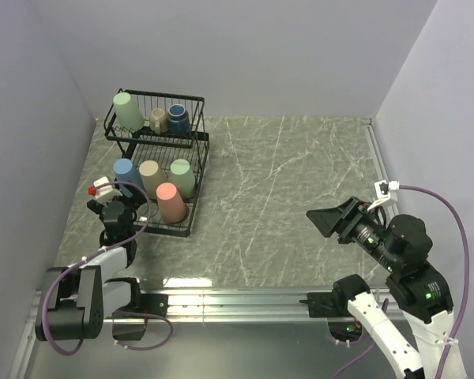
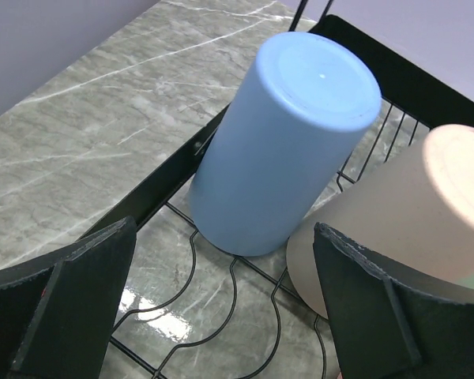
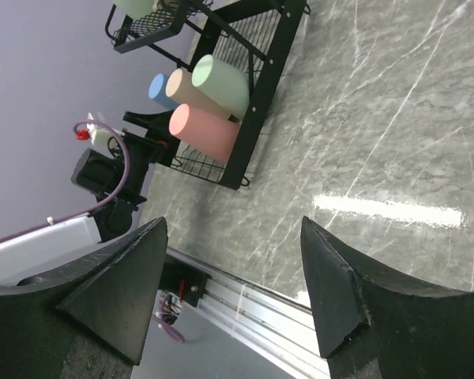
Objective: Load the cups into the dish rack
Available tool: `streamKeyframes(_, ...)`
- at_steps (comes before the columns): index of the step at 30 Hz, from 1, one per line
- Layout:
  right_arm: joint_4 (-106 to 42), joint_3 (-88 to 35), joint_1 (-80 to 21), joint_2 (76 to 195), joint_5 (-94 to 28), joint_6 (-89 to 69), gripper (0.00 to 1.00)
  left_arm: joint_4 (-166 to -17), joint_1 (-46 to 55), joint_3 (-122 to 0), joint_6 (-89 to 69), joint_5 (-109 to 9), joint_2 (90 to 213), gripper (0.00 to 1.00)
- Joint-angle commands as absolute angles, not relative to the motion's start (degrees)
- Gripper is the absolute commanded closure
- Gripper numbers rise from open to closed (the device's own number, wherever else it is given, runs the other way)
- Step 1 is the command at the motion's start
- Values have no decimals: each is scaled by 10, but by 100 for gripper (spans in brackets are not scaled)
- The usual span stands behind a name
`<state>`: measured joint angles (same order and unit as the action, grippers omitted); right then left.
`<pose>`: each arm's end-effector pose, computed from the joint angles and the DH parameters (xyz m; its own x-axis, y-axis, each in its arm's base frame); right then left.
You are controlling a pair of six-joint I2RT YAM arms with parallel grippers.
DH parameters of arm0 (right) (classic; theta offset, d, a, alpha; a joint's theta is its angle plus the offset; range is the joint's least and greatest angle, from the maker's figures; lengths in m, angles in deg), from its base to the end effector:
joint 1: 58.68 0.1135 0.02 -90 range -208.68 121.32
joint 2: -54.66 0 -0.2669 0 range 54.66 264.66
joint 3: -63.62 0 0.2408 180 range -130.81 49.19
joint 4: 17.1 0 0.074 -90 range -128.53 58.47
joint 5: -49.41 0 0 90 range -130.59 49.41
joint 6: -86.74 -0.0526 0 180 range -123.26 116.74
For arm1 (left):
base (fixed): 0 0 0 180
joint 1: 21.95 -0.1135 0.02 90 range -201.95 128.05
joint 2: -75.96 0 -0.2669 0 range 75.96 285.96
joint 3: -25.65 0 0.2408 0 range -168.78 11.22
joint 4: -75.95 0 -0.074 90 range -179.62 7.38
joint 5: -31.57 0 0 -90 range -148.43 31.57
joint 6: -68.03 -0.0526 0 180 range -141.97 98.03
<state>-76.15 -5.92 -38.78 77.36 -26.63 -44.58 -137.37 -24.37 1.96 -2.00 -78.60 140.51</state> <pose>0.0528 0.0326 0.3657 -0.5138 0.4954 -0.7004 -0.2833 0.6726 0.6836 0.2088 0.0270 0.1808 0.0070 -0.3206 -0.9472 -0.4030 0.8660 -0.2961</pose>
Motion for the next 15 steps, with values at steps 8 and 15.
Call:
streamKeyframes(8, -732, -42, -386, 779, -268, -455, 25, -1394, -232, 12, -31, -793, 1385, 1)
streamKeyframes(15, -749, -44, -386, 785, -266, -439, 25, -1398, -231, 25, -15, -805, 1364, 1)
